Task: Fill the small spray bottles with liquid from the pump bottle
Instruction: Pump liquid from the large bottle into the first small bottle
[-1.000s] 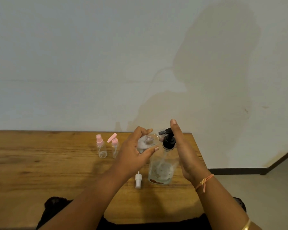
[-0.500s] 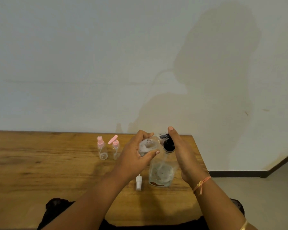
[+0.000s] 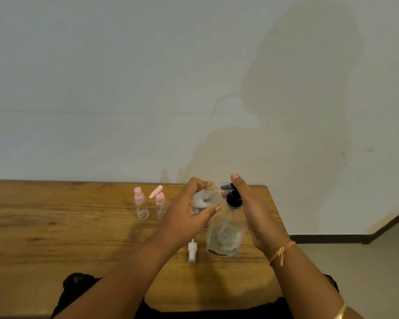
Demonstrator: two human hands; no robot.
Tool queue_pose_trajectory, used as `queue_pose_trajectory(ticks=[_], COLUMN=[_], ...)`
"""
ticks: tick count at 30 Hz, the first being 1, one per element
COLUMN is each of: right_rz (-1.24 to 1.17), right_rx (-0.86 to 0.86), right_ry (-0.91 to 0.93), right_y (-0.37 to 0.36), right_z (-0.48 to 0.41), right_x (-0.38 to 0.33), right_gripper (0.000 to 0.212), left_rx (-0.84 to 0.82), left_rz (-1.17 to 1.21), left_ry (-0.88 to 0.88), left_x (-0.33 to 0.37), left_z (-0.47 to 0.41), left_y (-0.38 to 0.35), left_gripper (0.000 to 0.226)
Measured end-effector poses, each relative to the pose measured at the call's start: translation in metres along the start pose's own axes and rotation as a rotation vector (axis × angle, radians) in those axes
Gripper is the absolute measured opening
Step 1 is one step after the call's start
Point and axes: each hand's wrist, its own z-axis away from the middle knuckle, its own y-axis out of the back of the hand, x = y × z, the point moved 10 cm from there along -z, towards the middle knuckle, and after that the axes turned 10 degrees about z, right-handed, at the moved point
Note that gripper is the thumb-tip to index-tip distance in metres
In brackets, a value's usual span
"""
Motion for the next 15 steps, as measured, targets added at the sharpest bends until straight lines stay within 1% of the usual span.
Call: queue_pose_trajectory(ticks=[2, 4, 5, 8, 9, 15], right_rz=[0.008, 0.007, 0.002, 0.01, 0.014, -0.001], right_rx=[0.012, 0.024, 0.028, 0.013, 0.002, -0.03], right_ry=[0.012, 0.023, 0.026, 0.016, 0.009, -0.01], right_y=[0.0009, 0.0012, 0.0008, -0.0004, -0.001, -0.0021], right_z=[0.0002, 0.0008, 0.0013, 0.0002, 0.0003, 0.0001], right_x=[-0.001, -0.0026, -0.0031, -0.0024, -0.0023, 0.0002], right_gripper=[0.033, 0.034, 0.038, 0.059, 0.061, 0.05], left_rx=[0.001, 0.008, 0.014, 0.041, 0.047, 0.028], left_rz=[-0.032, -0.075, -0.083, -0.066, -0.063, -0.032], left_ry=[-0.017, -0.047, -0.057, -0.067, -0.066, -0.039], left_x=[0.0036, 0.0079, 0.0095, 0.0101, 0.0098, 0.005], left_z=[-0.0001, 0.0001, 0.0003, -0.0001, -0.0006, -0.0009], left_y=[-0.0001, 0.0005, 0.001, 0.0031, 0.0035, 0.0021], left_gripper=[0.038, 0.043, 0.044, 0.046, 0.047, 0.05])
